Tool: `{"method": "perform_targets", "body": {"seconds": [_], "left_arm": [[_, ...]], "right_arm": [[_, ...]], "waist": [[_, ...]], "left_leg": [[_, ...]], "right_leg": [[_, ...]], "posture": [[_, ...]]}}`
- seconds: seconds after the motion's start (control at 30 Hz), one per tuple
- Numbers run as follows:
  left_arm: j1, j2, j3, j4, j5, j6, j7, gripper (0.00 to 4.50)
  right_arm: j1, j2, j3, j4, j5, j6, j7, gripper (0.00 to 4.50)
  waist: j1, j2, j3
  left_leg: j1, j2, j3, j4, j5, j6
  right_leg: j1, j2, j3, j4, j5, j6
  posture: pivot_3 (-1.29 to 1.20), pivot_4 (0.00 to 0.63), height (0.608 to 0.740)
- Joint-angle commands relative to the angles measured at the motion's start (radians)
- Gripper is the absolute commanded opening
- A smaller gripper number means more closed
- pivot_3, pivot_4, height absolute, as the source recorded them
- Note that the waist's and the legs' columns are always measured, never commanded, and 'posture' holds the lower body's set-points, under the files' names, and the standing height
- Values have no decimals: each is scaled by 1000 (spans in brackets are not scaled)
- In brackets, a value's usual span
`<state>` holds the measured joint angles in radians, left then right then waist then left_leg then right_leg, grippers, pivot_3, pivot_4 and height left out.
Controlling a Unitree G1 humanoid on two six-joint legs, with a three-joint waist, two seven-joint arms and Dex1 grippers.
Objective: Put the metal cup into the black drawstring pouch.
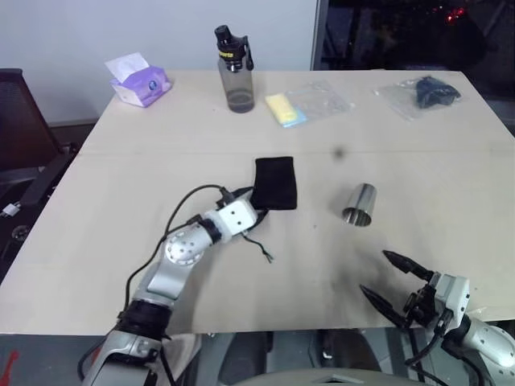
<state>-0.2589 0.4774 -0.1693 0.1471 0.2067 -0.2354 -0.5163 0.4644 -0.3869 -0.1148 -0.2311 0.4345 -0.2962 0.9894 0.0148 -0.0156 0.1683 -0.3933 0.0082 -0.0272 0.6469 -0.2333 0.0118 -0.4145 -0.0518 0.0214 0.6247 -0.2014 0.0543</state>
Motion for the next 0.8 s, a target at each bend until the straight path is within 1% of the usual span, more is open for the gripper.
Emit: {"method": "perform_targets", "body": {"seconds": [0.03, 0.07, 0.1, 0.13, 0.17, 0.2, 0.27, 0.37, 0.47, 0.57, 0.67, 0.8], "left_arm": [[-30, -10, -7, 46, 28, -10, 39, 1867], [-40, -19, -13, 60, 37, -8, 47, 1379], [-48, -26, -18, 70, 44, -6, 54, 1050], [-53, -30, -20, 77, 46, -6, 57, 506], [-55, -34, -19, 81, 43, -5, 59, 128], [-58, -38, -15, 85, 35, -3, 60, 20], [-64, -46, -7, 88, 19, -1, 60, 20], [-83, -81, 25, 64, -57, 44, 39, 20], [-88, -138, 59, 1, -190, 141, -11, 20], [-91, -179, 85, -75, -295, 258, -42, 20], [-105, -195, 100, -133, -353, 357, -46, 20], [-134, -211, 116, -181, -405, 471, -32, 20]], "right_arm": [[11, -5, 4, -42, 3, -24, -14, 4500], [13, -3, 6, -44, 1, -25, -18, 4500], [15, -1, 7, -45, 0, -26, -21, 4500], [14, 0, 9, -47, 0, -28, -26, 4500], [13, 0, 12, -48, -1, -28, -30, 4500], [9, -1, 15, -49, -3, -34, -30, 4500], [2, -3, 23, -51, -9, -42, -35, 4500], [-31, 16, 28, -69, -27, -24, -95, 4500], [-72, 39, 48, -100, -46, 26, -171, 4500], [-121, 71, 51, -117, -149, 151, -344, 4500], [-150, 88, 53, -127, -215, 201, -438, 4500], [-215, 136, 64, -147, -273, 349, -590, 4500]], "waist": [[0, 0, 0], [0, 0, 0], [1, 1, -1], [1, 2, -2], [2, 3, -4], [2, 4, -4], [2, 5, -5], [1, 5, -5], [-1, 4, -4], [-1, 3, -4], [-1, 3, -4], [-2, 3, -4]], "left_leg": [[0, 0, 0, 0, 0, 0], [0, 0, 0, 0, 0, 0], [0, 0, 0, 0, 0, 0], [0, 0, -1, 0, 0, 0], [0, -1, -1, 0, 0, 0], [0, -1, -1, 1, 0, 0], [0, -1, -1, 1, 0, 0], [0, -1, -1, 2, 0, 0], [-1, -1, -1, 2, 0, 0], [-2, -1, -3, 2, 0, 0], [-2, -2, -4, 2, 0, 0], [-3, -2, -5, 2, 0, 0]], "right_leg": [[0, 0, 0, 0, 0, 0], [0, 0, 0, 0, 0, 0], [0, 0, 0, 0, 0, 0], [0, 0, -1, 0, 0, 0], [1, 0, -1, 0, 0, 0], [1, 0, -1, 0, 0, 0], [1, -1, -1, 0, 0, 0], [1, -1, -1, 1, 0, 0], [1, 0, -1, 1, 0, 0], [1, 0, -2, 1, 0, 0], [1, 0, -3, 1, 0, 0], [1, 1, -3, 1, 0, 0]], "posture": [[0, 150, 740], [0, 150, 740], [0, 150, 740], [0, 150, 740], [0, 150, 740], [0, 150, 740], [0, 150, 740], [0, 150, 740], [0, 150, 740], [0, 150, 740], [0, 150, 740], [0, 150, 740]]}}
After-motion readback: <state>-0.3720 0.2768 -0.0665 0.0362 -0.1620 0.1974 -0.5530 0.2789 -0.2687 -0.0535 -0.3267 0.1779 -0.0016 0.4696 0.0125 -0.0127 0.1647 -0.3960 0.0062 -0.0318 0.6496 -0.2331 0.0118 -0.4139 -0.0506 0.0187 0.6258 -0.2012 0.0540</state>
